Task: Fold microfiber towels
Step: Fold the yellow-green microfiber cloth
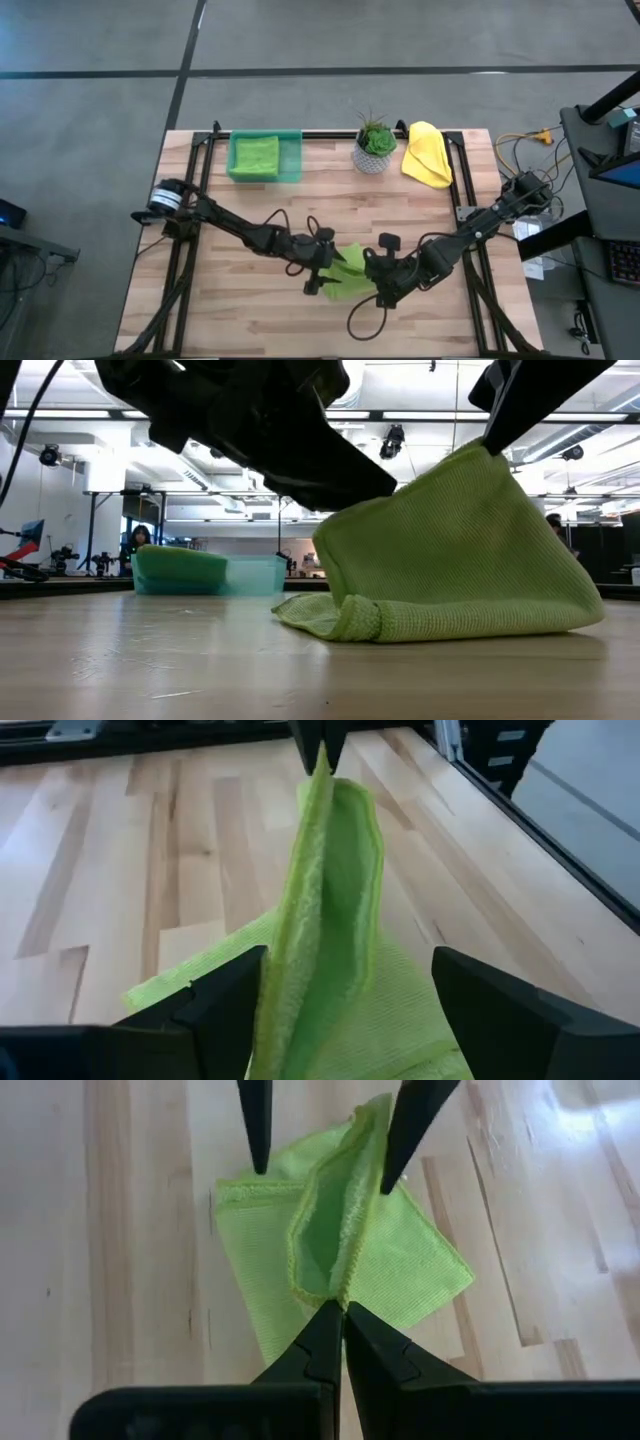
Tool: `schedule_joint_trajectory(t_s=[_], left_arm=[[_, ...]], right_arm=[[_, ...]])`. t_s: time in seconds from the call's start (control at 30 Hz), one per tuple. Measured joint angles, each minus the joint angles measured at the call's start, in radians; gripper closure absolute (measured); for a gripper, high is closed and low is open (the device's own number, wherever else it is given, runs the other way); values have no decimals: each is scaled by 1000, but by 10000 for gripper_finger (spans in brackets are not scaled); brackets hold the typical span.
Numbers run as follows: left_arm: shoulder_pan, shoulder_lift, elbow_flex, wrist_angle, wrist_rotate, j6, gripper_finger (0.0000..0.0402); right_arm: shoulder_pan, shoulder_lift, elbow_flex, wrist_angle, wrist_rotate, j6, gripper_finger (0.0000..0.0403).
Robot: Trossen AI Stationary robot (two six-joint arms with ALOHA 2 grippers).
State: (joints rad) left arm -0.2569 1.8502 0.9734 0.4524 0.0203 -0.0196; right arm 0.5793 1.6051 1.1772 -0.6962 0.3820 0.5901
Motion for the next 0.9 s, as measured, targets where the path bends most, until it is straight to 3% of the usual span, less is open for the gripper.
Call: schedule_joint_trajectory(t_s=[0.13,0.37,0.73,0.83,0.9], left_arm=[[1,11,0,-18,-9,-4,132],[2,11,10,-100,-112,-117,147],[-27,-8,17,-113,-98,-285,330],[-43,-55,20,-207,-97,-289,382],[-50,-97,27,-332,-107,-289,395]], right_arm=[[0,0,5,-1,0,-1,394],[0,0,7,-2,0,-8,394],[-20,-1,-6,-9,3,24,394],[-30,-1,-10,-10,4,27,394],[-38,-5,-13,-9,9,30,394]])
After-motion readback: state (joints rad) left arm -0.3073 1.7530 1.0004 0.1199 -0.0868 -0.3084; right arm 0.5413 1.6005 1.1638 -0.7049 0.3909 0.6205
